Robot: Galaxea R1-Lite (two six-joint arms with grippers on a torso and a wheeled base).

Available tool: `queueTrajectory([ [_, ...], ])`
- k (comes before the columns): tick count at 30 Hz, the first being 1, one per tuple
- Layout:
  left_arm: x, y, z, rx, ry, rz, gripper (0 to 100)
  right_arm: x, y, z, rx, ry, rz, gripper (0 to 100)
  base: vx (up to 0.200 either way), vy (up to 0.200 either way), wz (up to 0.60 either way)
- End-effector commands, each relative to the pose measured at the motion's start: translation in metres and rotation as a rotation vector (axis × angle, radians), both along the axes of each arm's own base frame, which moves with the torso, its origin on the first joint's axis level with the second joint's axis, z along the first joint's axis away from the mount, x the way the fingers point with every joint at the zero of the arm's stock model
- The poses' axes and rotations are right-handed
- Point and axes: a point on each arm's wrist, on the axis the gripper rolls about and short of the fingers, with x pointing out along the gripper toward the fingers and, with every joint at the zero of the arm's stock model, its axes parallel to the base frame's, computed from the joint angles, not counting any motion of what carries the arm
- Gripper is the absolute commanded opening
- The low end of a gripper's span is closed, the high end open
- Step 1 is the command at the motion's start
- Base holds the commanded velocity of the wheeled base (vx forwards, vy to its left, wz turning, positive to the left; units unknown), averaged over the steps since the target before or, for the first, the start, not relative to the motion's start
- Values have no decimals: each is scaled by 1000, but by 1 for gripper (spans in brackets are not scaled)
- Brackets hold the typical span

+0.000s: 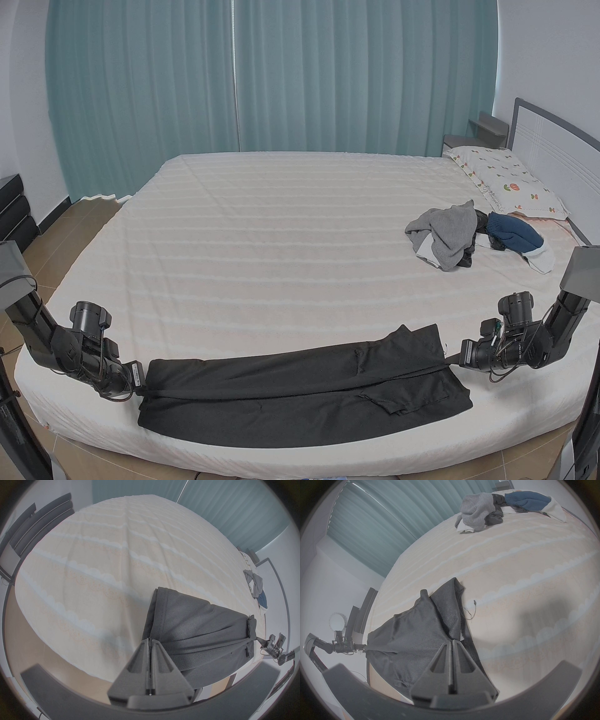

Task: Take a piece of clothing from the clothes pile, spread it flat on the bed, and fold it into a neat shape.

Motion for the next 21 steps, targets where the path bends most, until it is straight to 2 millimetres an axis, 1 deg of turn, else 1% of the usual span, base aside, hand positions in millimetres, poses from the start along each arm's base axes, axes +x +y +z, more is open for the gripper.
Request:
queueTrajectory([
  [1, 0, -2, -1, -1, 6, -5, 0, 1, 0, -3, 0, 9, 1, 0, 0, 0, 0],
  [2, 0, -2, -1, -1, 6, -5, 0, 1, 1, -4, 0, 10, 3, 0, 0, 0, 0],
  [3, 0, -2, -1, -2, 6, -6, 100, 1, 1, -6, -1, 15, 2, 100, 0, 0, 0],
  [7, -1, -5, -1, -2, 8, -15, 100, 2, 1, -5, 6, 13, -1, 100, 0, 0, 0],
  [11, -2, -6, 1, -1, -2, -18, 100, 4, 3, 1, 29, -9, 8, 100, 0, 0, 0],
  [12, -2, -6, 1, -2, -1, -18, 100, 5, 4, 5, 49, -19, -1, 100, 0, 0, 0],
  [16, 1, -5, 6, -5, -26, -9, 100, 17, 6, 18, 118, -63, -57, 100, 0, 0, 0],
  [19, 5, -4, 9, -12, -44, 13, 100, 25, 7, 22, 153, -81, -87, 100, 0, 0, 0],
  [20, 5, -4, 9, -12, -44, 13, 100, 25, 7, 22, 153, -81, -87, 100, 0, 0, 0],
  [21, 14, -4, 12, -31, -66, 53, 100, 29, 8, 22, 175, -78, -104, 100, 0, 0, 0],
])
